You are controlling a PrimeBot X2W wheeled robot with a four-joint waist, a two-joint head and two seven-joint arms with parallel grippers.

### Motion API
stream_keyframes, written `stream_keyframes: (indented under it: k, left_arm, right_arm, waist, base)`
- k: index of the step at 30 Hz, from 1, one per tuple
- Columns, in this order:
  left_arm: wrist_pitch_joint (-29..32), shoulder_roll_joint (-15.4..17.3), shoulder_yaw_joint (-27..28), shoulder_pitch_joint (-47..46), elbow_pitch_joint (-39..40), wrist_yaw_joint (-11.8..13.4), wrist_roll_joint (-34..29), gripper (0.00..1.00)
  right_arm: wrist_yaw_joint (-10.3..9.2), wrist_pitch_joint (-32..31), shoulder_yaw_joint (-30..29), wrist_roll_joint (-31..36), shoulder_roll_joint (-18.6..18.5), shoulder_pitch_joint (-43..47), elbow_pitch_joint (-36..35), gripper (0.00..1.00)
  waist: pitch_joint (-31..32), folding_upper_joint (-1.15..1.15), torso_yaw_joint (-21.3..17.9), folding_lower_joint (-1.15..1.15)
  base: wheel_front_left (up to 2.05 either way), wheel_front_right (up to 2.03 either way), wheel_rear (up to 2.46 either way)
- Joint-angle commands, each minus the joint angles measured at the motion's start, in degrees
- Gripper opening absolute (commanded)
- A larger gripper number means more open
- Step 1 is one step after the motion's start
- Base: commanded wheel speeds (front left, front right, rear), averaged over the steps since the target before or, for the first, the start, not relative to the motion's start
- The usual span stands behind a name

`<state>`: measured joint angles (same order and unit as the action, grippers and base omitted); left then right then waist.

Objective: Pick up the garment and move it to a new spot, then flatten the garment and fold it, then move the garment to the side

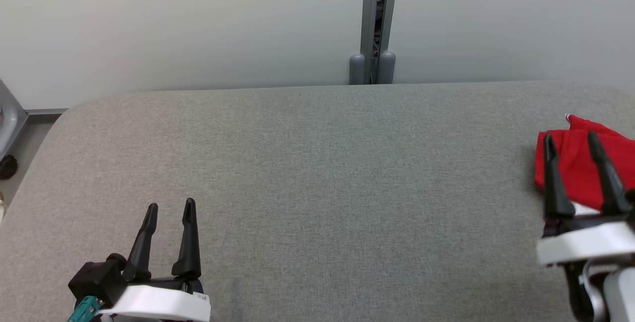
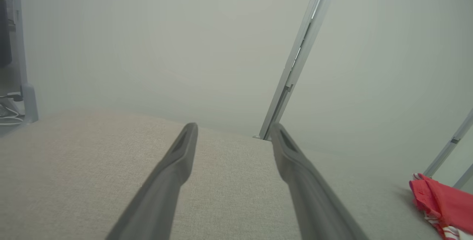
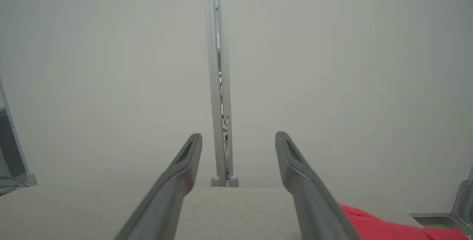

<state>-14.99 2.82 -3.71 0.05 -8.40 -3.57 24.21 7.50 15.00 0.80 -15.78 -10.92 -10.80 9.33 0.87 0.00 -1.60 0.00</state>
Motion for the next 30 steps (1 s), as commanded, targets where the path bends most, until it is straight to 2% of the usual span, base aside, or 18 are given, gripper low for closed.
stream_keyframes:
  k: [1,5,12,30]
  left_arm:
    - [-0.22,0.23,0.24,0.62,0.12,0.25,-0.01,1.0]
    - [-0.22,0.21,0.28,1.17,0.32,1.2,-0.33,1.0]
    - [-0.22,0.23,-0.3,1.93,-0.83,0.23,-0.57,1.0]
    - [-0.22,0.24,0.08,2.89,-0.03,0.1,-0.94,1.0]
  right_arm:
    - [-0.01,0.23,-0.39,1.09,0.65,1.64,-0.86,1.0]
    - [-0.01,0.22,1.81,4.44,3.7,6.45,-2.32,1.0]
    - [-0.01,0.23,2.11,7.68,6.37,10.95,-2.11,1.0]
    - [-0.01,0.23,1.43,8.86,7.79,11.55,-1.84,1.0]
  waist:
    - [0.01,0.0,0.06,0.0]
    - [0.18,0.0,0.08,0.0]
    - [0.83,0.0,0.25,0.0]
    - [0.92,0.0,0.41,0.0]
  base:
    - [0.0,0.0,0.0]
    - [0.0,0.0,0.0]
    - [0.0,0.0,0.0]
    - [0.0,0.0,0.0]
